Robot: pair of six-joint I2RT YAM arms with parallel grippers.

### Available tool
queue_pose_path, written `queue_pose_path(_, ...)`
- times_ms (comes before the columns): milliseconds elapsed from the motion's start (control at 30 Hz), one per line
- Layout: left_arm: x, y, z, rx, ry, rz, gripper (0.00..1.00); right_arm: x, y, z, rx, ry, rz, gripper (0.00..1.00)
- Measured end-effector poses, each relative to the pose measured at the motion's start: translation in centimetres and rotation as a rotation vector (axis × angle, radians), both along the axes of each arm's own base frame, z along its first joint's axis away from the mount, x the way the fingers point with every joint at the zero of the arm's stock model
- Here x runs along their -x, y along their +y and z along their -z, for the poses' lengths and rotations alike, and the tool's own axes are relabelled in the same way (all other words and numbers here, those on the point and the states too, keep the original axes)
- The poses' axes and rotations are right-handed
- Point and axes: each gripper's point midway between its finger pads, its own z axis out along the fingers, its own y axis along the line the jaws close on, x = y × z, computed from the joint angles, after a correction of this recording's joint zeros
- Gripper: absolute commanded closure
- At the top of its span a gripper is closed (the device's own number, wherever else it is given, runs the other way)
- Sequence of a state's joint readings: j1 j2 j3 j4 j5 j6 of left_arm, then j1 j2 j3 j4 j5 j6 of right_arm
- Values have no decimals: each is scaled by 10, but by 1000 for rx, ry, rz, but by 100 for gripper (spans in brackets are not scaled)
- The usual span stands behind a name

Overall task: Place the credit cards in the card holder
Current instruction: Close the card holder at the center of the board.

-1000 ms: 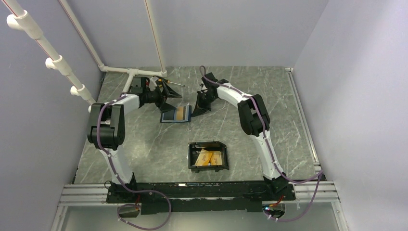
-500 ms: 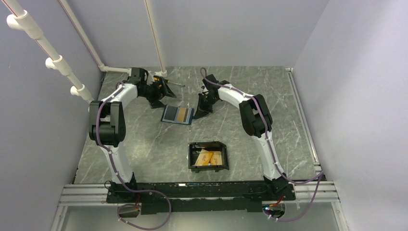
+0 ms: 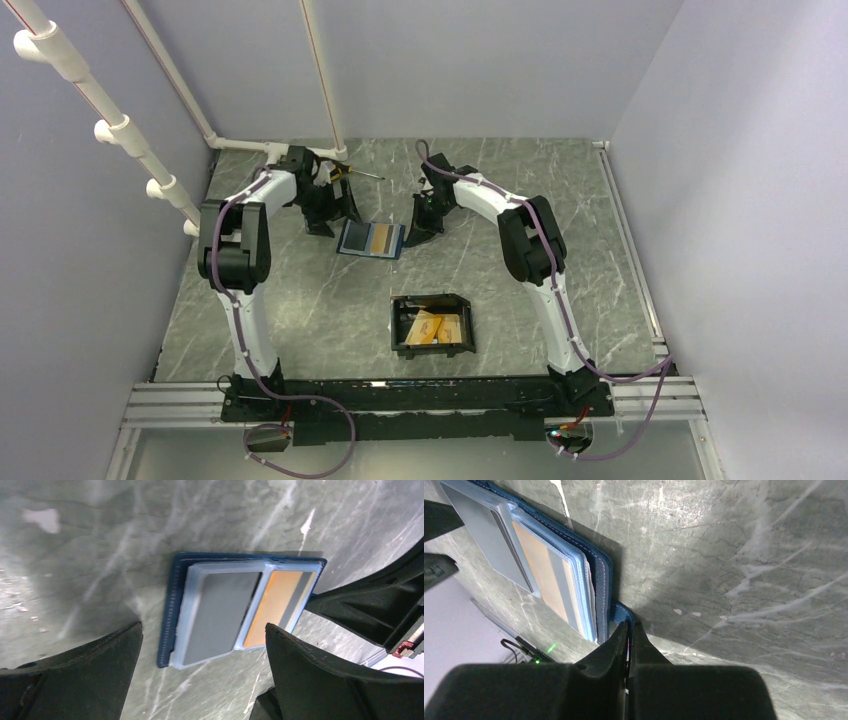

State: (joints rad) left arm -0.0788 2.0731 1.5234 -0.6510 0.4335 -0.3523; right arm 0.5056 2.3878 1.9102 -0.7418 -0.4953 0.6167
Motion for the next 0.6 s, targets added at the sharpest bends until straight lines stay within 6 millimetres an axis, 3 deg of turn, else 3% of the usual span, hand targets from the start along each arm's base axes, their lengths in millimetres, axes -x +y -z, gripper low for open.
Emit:
queue_pose_path(333, 14, -44, -12, 181, 20, 93, 5, 0, -2, 0, 5, 10, 4, 100)
queue_pose_path(600, -1, -60, -48, 467, -21, 10, 7, -2, -3, -1, 1, 12, 12, 100)
